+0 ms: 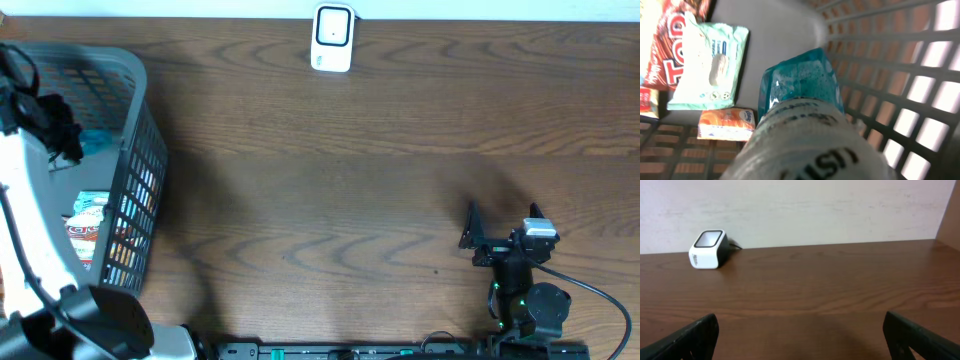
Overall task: Scan the item barcode
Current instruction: 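Grasp the teal Listerine mouthwash bottle with the left gripper and lift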
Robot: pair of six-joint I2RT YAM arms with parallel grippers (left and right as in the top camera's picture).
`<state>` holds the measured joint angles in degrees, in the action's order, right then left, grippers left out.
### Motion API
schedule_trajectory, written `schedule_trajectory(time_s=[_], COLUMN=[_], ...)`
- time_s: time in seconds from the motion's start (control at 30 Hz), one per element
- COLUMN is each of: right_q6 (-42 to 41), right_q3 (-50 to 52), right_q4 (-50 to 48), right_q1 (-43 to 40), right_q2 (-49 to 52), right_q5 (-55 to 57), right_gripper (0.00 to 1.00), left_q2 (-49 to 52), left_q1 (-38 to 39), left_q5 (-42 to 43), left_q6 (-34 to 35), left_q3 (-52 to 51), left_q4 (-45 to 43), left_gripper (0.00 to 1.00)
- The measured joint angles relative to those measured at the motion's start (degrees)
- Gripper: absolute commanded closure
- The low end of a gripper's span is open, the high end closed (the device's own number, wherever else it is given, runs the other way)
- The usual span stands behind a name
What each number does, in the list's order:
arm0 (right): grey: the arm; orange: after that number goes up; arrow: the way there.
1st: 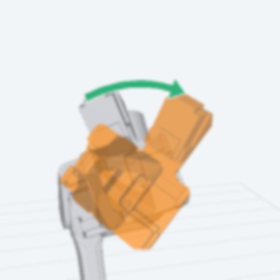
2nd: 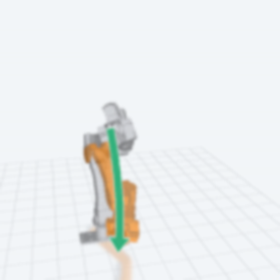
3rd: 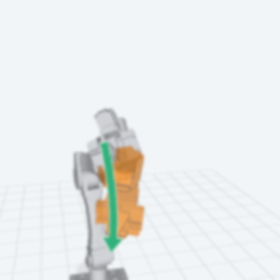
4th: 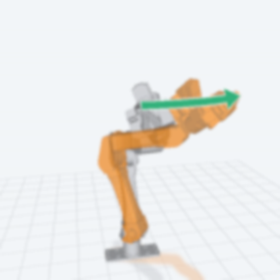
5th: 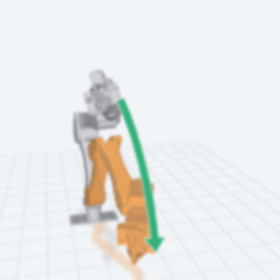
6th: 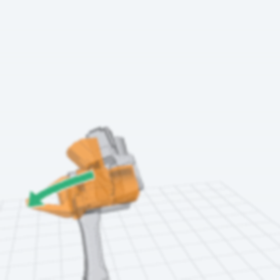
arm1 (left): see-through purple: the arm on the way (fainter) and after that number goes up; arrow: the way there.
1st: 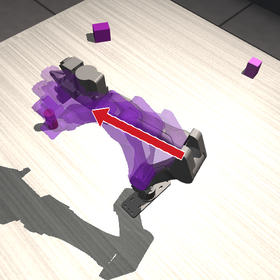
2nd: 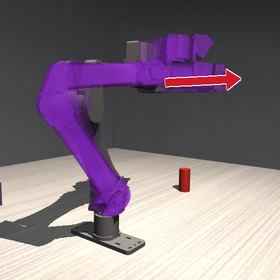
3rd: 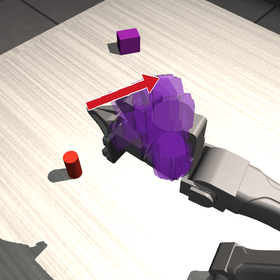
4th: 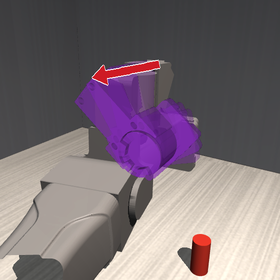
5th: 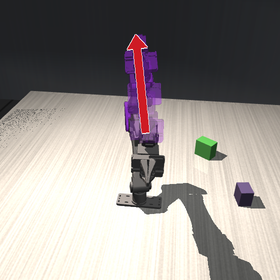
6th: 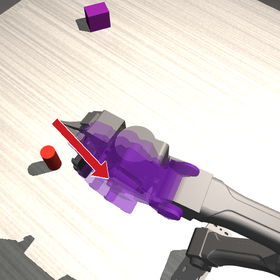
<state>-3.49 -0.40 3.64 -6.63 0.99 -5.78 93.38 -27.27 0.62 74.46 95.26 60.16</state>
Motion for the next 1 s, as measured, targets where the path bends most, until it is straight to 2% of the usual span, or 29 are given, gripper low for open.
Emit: schedule_trajectory(time_s=[0.37, 0.6, 0.63, 0.7, 0.73, 0.77, 0.83, 1.0], right_q6=[0.00, 0.00, 0.00, 0.00, 0.00, 0.00, 0.00, 0.00], right_q3=[0.00, 0.00, 0.00, 0.00, 0.00, 0.00, 0.00, 0.00], right_q4=[0.00, 0.00, 0.00, 0.02, 0.02, 0.00, 0.00, 0.00], right_q1=[0.00, 0.00, 0.00, 0.00, 0.00, 0.00, 0.00, 0.00], right_q2=[0.00, 0.00, 0.00, 0.00, 0.00, 0.00, 0.00, 0.00], right_q5=[0.00, 0.00, 0.00, 0.02, 0.00, 0.00, 0.00, 0.00], right_gripper=[0.01, 0.01, 0.01, 0.01, 0.01, 0.01, 0.01, 0.01], left_q2=[-1.03, 0.85, 1.68, 4.02, 5.38, 7.19, 9.31, 11.58], left_q1=[-0.11, -0.11, -0.11, -0.11, -0.11, -0.11, -0.11, -0.11], left_q5=[-6.12, -11.54, -11.96, -12.79, -12.98, -13.00, -13.00, -12.81], left_q6=[-2.01, -4.04, -4.26, -4.81, -5.33, -5.66, -5.77, -6.14], left_q3=[0.00, 0.00, 0.00, 0.00, 0.00, 0.00, -0.09, -0.11], left_q4=[5.88, 5.97, 6.01, 6.05, 6.08, 6.10, 6.08, 6.80], left_gripper=[0.71, 0.69, 0.64, 0.48, 0.29, 0.21, 0.14, 0.13])
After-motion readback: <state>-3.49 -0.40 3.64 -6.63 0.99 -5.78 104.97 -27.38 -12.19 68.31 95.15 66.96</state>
